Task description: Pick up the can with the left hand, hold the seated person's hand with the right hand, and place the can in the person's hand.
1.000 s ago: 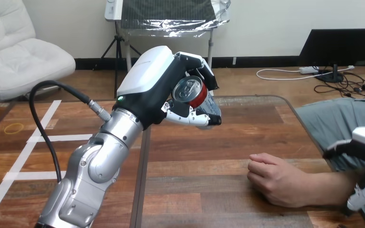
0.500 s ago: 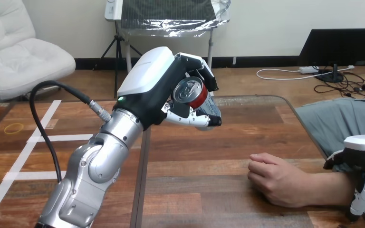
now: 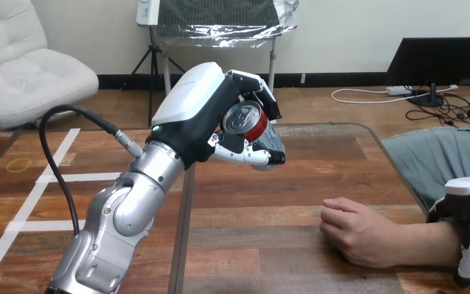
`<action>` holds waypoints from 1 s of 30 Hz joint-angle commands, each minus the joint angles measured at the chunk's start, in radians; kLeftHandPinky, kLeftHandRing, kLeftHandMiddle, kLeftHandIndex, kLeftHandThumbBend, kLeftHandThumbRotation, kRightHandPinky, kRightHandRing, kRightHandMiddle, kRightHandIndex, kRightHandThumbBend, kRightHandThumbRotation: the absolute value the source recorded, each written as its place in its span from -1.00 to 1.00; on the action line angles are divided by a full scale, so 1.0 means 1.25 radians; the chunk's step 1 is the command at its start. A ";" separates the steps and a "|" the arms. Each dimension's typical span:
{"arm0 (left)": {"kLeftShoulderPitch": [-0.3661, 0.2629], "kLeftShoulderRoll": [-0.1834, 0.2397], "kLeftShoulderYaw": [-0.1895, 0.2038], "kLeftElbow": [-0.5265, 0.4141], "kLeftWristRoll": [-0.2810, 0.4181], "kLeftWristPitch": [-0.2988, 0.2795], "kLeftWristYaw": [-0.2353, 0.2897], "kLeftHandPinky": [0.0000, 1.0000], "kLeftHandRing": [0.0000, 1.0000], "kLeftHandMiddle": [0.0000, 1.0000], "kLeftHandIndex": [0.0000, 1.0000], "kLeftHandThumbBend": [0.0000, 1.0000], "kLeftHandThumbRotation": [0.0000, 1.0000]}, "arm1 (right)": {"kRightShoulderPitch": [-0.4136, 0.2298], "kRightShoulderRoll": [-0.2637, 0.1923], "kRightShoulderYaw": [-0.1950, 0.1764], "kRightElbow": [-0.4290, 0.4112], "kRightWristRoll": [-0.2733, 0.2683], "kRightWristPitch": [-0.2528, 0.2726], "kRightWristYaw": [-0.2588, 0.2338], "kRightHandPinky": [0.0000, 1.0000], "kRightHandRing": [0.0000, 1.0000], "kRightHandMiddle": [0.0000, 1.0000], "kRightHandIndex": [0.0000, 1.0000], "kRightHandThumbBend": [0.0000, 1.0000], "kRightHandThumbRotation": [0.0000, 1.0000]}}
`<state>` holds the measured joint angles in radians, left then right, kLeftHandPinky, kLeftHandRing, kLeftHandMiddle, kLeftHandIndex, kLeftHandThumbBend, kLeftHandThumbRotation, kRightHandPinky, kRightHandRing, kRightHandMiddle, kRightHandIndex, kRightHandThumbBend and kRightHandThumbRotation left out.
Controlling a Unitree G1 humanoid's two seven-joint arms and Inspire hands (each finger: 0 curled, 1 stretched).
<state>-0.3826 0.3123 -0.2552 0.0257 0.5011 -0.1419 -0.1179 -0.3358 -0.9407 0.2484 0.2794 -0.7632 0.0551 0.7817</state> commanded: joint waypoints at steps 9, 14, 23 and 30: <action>-0.052 -0.006 0.019 -0.005 -0.011 -0.006 0.004 -0.46 -0.32 -0.15 -0.04 0.19 -1.00 | -0.075 0.029 0.038 0.035 -0.017 0.003 -0.022 0.74 0.78 0.81 0.69 0.64 -0.86; -0.052 -0.005 0.020 0.000 -0.011 -0.010 0.005 -0.46 -0.32 -0.15 -0.04 0.20 -1.00 | -0.074 0.034 0.045 0.036 -0.017 -0.007 -0.025 0.40 0.52 0.60 0.65 0.61 -0.88; -0.050 -0.002 0.020 -0.005 -0.010 -0.005 0.002 -0.45 -0.32 -0.14 -0.03 0.20 -1.00 | -0.070 0.049 0.059 0.047 -0.022 0.006 -0.027 -0.11 0.10 0.28 0.61 0.55 -0.90; -0.049 -0.001 0.020 -0.003 -0.008 -0.005 0.004 -0.45 -0.32 -0.14 -0.03 0.20 -1.00 | -0.076 0.052 0.088 0.069 -0.036 -0.022 -0.027 -0.22 0.00 0.21 0.57 0.50 -0.88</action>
<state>-0.3826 0.3122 -0.2553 0.0290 0.4994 -0.1419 -0.1231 -0.3773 -0.8982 0.3243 0.3326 -0.7942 0.0448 0.7473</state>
